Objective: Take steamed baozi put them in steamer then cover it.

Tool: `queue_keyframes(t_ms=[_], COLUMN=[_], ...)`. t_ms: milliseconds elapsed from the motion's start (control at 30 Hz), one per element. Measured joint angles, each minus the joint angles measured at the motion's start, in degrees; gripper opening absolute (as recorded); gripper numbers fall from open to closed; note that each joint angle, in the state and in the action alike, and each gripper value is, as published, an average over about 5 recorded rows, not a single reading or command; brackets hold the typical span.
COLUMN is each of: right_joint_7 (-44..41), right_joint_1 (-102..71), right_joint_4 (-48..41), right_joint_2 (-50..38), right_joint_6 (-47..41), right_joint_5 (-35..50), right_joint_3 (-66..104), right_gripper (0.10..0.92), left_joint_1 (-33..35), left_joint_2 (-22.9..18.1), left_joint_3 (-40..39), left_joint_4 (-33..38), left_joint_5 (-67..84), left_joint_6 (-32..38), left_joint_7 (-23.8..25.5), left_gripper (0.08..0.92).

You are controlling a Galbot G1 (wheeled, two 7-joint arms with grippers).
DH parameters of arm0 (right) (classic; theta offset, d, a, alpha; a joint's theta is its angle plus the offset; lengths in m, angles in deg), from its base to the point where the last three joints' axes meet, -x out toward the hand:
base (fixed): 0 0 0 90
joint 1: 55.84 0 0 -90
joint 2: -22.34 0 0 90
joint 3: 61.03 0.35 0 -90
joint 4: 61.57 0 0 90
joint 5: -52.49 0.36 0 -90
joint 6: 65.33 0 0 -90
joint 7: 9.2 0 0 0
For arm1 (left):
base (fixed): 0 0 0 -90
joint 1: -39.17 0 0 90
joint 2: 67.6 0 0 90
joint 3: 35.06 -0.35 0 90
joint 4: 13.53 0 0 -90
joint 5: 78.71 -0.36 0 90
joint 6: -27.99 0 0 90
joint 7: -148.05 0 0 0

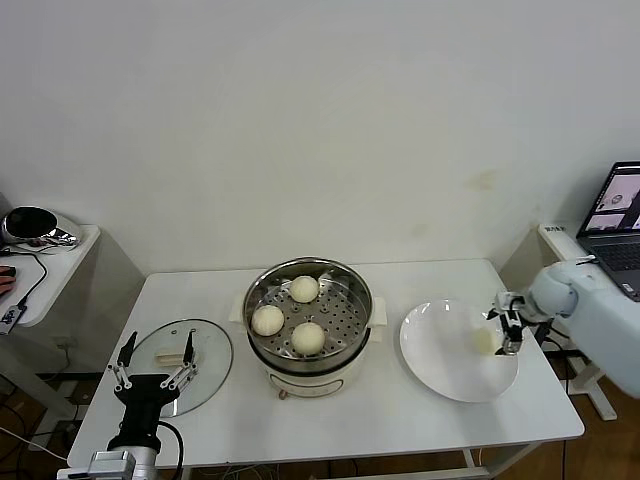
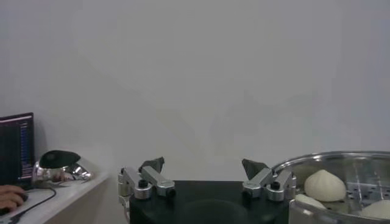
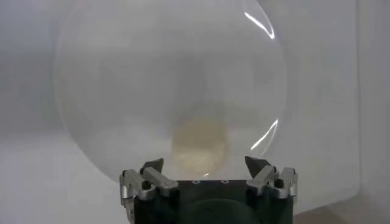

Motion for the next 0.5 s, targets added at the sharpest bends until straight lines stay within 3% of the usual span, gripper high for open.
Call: queue_keyframes(t_ms=[200,500], right_joint_7=[-0.2,-0.3], right_joint_1=[-0.7,-0.9], right_joint_4=[-3.2,-4.9], right_joint_2=[2.7,4.1], right_joint_6=[0.4,0.5], right_joint_5=[-2.1,-3.7], right_joint_3=[1.0,1.8], right_gripper=[0.791,0.600], left_joint_1=[-0.1,-0.1], left_joint_2=[-0.1,0.0], left_joint_3=[0.0,0.4], left_joint_4=[-0.3,-0.7], left_joint_5=[0.1,0.5], left_joint_6=[0.0,0.1], left_joint_7=[0.0,0.0], left_gripper=[0.823,0.823])
